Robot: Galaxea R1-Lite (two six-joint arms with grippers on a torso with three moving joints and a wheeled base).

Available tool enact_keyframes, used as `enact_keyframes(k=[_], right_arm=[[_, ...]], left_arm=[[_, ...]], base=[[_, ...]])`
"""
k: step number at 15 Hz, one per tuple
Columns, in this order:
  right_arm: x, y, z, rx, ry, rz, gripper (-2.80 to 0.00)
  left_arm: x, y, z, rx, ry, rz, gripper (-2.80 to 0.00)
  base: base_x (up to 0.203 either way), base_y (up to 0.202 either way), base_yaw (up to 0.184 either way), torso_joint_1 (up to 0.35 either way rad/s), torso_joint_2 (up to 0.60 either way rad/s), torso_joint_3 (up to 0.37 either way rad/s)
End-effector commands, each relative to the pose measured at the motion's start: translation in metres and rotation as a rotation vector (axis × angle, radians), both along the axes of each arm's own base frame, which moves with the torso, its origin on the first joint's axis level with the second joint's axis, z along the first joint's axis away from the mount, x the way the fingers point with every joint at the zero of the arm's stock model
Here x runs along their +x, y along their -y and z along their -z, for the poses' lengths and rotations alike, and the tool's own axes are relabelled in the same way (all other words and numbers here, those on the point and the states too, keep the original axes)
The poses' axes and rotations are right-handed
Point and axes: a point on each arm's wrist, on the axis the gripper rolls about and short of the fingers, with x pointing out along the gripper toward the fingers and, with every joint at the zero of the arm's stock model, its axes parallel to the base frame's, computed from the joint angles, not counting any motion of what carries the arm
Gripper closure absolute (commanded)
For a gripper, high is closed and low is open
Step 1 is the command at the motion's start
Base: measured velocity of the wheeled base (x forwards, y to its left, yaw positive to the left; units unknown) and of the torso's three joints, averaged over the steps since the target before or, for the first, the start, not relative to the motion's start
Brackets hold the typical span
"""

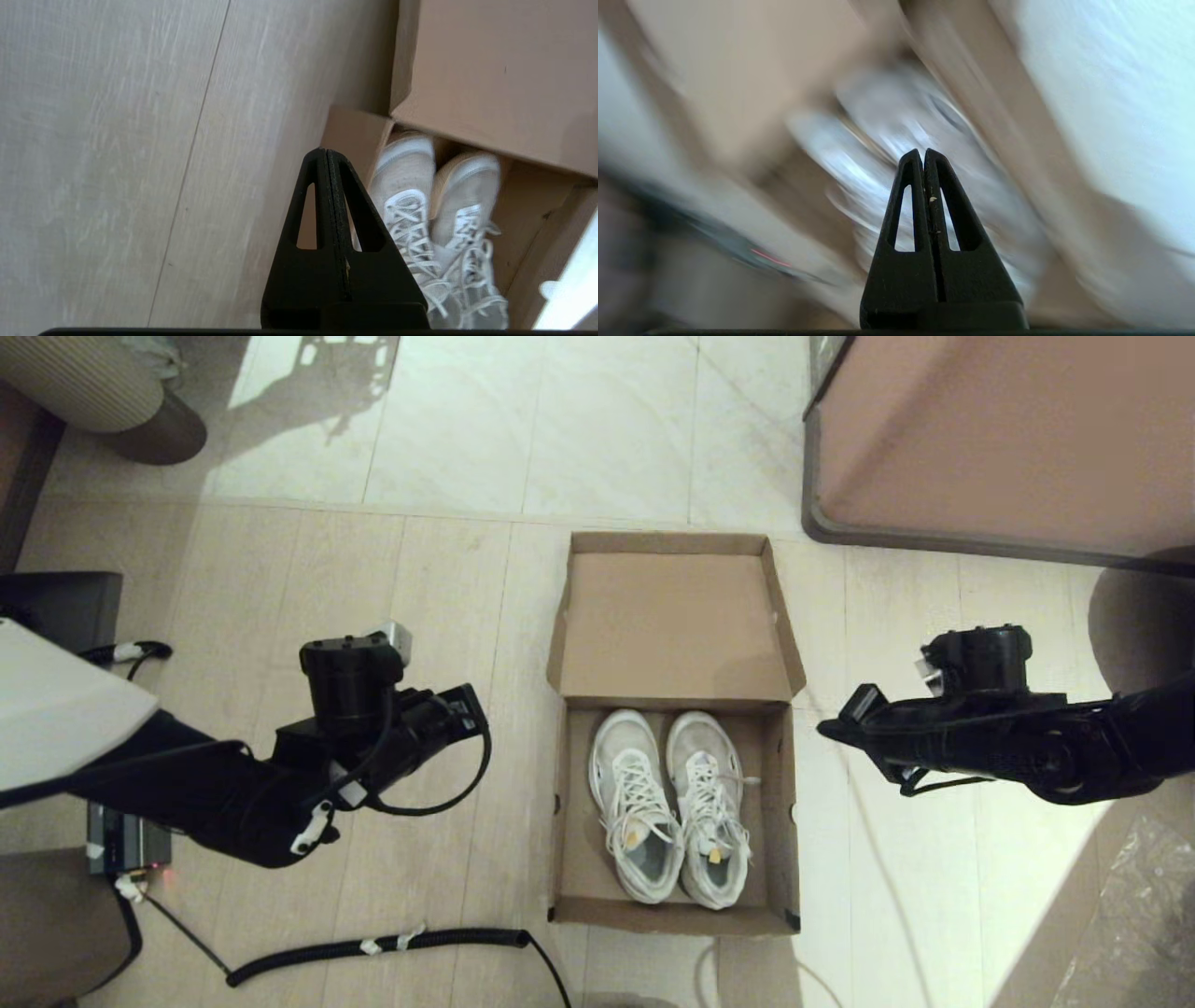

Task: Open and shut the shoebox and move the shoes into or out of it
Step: Open the shoe box, then put the shoes out of the shoe box

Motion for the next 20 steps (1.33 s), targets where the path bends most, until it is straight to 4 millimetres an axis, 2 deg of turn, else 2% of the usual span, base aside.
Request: enact_keyframes(k=[1, 3, 6, 7, 10, 12, 16, 20], right_arm=[[-0.031, -0.038, -0.008, -0.154, -0.07, -0.136, 0.0], [-0.055, -0.076, -0.006, -0.248, -0.108, -0.192, 0.0], [-0.091, -0.127, 0.01, -0.382, -0.124, -0.324, 0.0], [-0.1, -0.14, 0.016, -0.417, -0.129, -0.357, -2.8], [-0.109, -0.166, 0.04, -0.513, -0.152, -0.38, -2.8], [-0.111, -0.18, 0.07, -0.593, -0.186, -0.38, -2.8], [-0.097, -0.201, 0.122, -0.638, -0.134, -0.373, -2.8], [-0.086, -0.211, 0.153, -0.691, -0.126, -0.372, -2.8]], left_arm=[[0.0, 0.004, 0.009, 0.024, -0.017, -0.024, 0.0], [-0.007, 0.003, 0.017, 0.054, -0.041, -0.052, 0.0], [-0.015, 0.0, 0.021, 0.061, -0.062, -0.059, 0.0], [-0.017, -0.002, 0.022, 0.061, -0.066, -0.061, 0.0], [-0.023, -0.006, 0.023, 0.054, -0.035, -0.068, 0.0], [-0.033, -0.01, 0.019, 0.09, 0.004, -0.059, 0.0], [-0.053, -0.016, 0.004, 0.098, 0.053, -0.049, 0.0], [-0.058, -0.018, -0.004, 0.087, 0.075, -0.047, 0.0]], base=[[0.0, 0.0, 0.0, 0.0, 0.0, 0.0], [0.0, 0.0, 0.0, 0.0, 0.0, 0.0], [0.0, 0.0, 0.0, 0.0, 0.0, 0.0], [0.0, 0.0, 0.0, 0.0, 0.0, 0.0], [0.0, 0.0, 0.0, 0.0, 0.0, 0.0], [0.0, 0.0, 0.0, 0.0, 0.0, 0.0], [0.0, 0.0, 0.0, 0.0, 0.0, 0.0], [0.0, 0.0, 0.0, 0.0, 0.0, 0.0]])
